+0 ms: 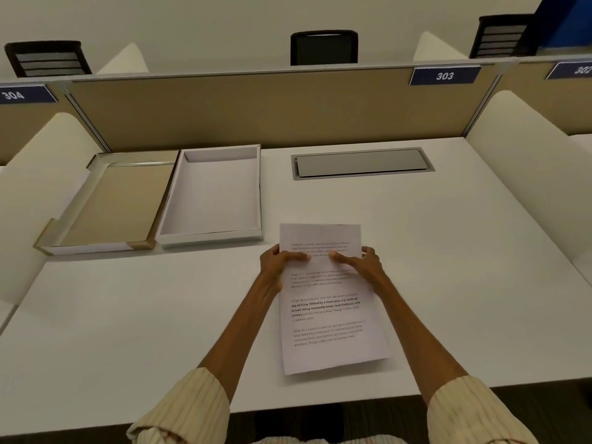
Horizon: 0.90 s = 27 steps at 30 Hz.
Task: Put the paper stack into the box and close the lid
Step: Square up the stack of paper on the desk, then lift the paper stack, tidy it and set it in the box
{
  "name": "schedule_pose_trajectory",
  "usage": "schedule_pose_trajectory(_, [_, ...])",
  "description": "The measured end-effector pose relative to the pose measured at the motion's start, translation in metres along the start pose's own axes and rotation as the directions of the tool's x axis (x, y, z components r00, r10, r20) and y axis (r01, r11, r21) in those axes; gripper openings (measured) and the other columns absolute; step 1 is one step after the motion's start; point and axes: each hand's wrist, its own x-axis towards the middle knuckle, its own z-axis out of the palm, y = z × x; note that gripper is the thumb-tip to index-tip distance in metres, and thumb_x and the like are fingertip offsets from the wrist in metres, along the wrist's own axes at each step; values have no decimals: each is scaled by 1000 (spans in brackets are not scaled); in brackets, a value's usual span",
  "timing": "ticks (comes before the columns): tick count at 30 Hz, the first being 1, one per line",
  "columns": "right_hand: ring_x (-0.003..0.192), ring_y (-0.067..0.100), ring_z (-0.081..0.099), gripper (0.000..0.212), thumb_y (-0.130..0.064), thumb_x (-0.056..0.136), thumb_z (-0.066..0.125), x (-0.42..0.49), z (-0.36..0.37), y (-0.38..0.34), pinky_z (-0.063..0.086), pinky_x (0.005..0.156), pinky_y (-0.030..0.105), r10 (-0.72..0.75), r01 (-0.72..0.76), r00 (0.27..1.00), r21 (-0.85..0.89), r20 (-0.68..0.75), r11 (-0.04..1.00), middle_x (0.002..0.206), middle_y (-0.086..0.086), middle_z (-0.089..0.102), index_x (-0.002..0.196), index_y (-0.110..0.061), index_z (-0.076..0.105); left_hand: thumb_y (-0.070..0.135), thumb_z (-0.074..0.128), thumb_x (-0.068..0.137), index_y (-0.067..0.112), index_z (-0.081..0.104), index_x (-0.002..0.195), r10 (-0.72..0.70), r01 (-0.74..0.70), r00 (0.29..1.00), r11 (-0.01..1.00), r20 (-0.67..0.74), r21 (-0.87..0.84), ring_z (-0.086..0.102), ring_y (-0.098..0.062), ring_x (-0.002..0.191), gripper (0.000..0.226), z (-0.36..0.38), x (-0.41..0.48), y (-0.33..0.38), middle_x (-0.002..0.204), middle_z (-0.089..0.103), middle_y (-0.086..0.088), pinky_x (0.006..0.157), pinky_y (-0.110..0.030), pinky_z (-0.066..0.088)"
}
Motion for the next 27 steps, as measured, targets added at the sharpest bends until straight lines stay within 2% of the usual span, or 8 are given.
schedule_pose_trajectory(3, [96,20,74,68,-54,53,89,-10,-14,-13,61,66,25,-173,145,977,202,128,968,112,1,75,111,-26,69,-2,87,50,-3,67,112,95,-97,991,995,95,13,69,-46,104,65,-1,-9,20,113,73,-23,84,-60,58])
schedule_pose_trajectory(7, [80,20,77,56,-44,52,94,-28,-16,-43,61,60,28,-305,330,944,376,-126,866,92,-2,79,97,-18,73,-2,86,56,-5,62,118,254,-257,961,966,110,12,71,-44,100,67,-3,-18,53,113,72,-23,74,-49,63])
schedule_pose_trajectory(12, [76,17,77,32,-31,65,90,-51,-9,-75,60,58,26,-475,559,829,431,-296,708,90,-6,78,92,-29,73,8,85,61,9,62,115,500,-504,863,862,70,53,76,-27,82,59,-2,-25,81,107,74,-12,65,-34,63])
schedule_pose_trajectory(16, [74,1,74,30,-22,73,85,-56,3,-70,56,55,14,-519,611,790,370,-325,699,83,-24,76,95,-35,70,10,83,61,7,60,123,578,-581,814,809,52,93,73,-25,85,66,-7,-22,77,107,73,-9,66,-28,62])
schedule_pose_trajectory(20, [78,2,74,36,-21,76,82,-58,5,-73,57,58,15,-547,631,774,322,-319,706,86,-22,75,108,-29,67,16,82,64,10,57,124,616,-623,782,767,96,154,74,-18,82,66,-12,-20,77,102,73,1,62,-22,60])
schedule_pose_trajectory(23, [78,5,73,57,-46,75,77,-61,0,-84,56,59,17,-581,683,729,337,-362,647,94,-11,72,118,-14,61,42,81,65,19,52,118,654,-661,749,726,108,191,73,-12,80,64,-6,-25,90,99,69,0,61,-18,59])
schedule_pose_trajectory(25, [69,4,68,71,-70,74,62,-67,1,-96,51,55,14,-549,713,694,340,-466,613,85,-5,66,107,-8,60,57,66,71,18,52,103,668,-662,744,737,-2,137,70,-9,71,53,3,-31,99,85,65,2,56,-16,54])
schedule_pose_trajectory(27, [61,2,62,51,-67,80,55,-69,5,-111,46,53,12,-473,713,656,279,-588,643,74,-9,61,87,-17,60,58,56,80,13,51,96,664,-655,735,748,-138,109,65,-12,67,48,14,-33,103,77,61,1,55,-18,51])
